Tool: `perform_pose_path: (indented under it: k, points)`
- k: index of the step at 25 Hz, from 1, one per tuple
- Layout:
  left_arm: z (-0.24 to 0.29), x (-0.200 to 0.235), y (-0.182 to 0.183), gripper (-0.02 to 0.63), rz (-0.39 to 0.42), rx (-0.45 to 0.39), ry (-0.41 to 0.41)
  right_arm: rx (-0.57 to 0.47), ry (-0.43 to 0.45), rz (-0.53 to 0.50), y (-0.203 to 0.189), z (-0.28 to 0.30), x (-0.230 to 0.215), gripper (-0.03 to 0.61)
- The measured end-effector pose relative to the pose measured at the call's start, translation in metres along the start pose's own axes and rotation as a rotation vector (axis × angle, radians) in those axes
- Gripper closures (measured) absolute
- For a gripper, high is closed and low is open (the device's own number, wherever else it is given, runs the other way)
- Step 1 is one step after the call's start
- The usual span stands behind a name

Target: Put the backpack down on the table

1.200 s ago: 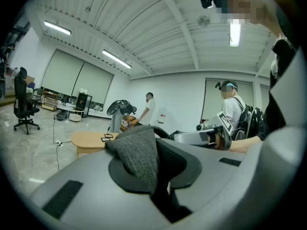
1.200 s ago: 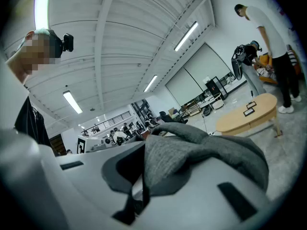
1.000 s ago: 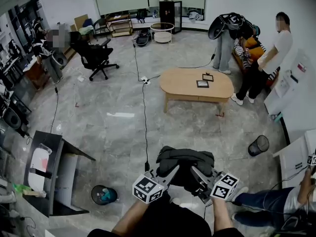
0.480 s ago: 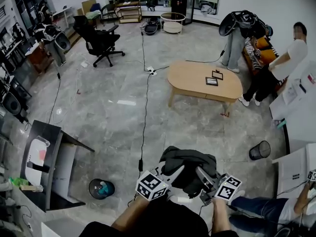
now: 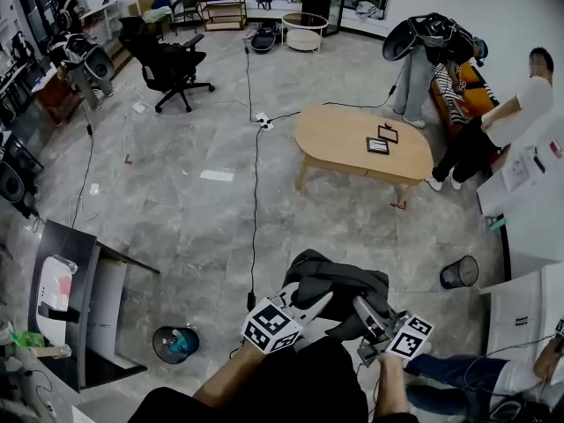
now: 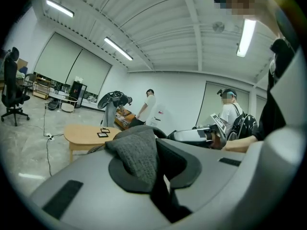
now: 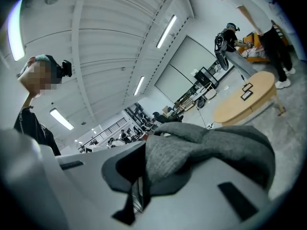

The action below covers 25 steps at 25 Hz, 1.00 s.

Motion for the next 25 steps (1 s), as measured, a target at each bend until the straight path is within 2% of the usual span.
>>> perform_pose_path:
  k: [10, 19, 25]
  points:
    - [0.037, 0.062, 0.029, 0.569, -0.015, 0.034, -0.006, 0.009, -0.012, 0.023, 0.039, 0.047, -0.048, 0.555]
    - [0.091, 0.131, 0.057, 0.569, -0.052, 0.070, 0.062, 0.049, 0.022, 0.046, 0.088, 0.100, -0.120, 0.555]
    - [0.134, 0.173, 0.086, 0.569, -0.069, 0.051, 0.099, 0.064, 0.072, 0.042, 0.135, 0.132, -0.171, 0.555]
Point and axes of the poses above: the fingertips, and each gripper's own axes: z forward along the fingers, x to its left, y out of its top, the point moved 8 cm from there along -z, backward along the fingers, and after that the axes turned 7 degrees about y, right-handed, at the moved point
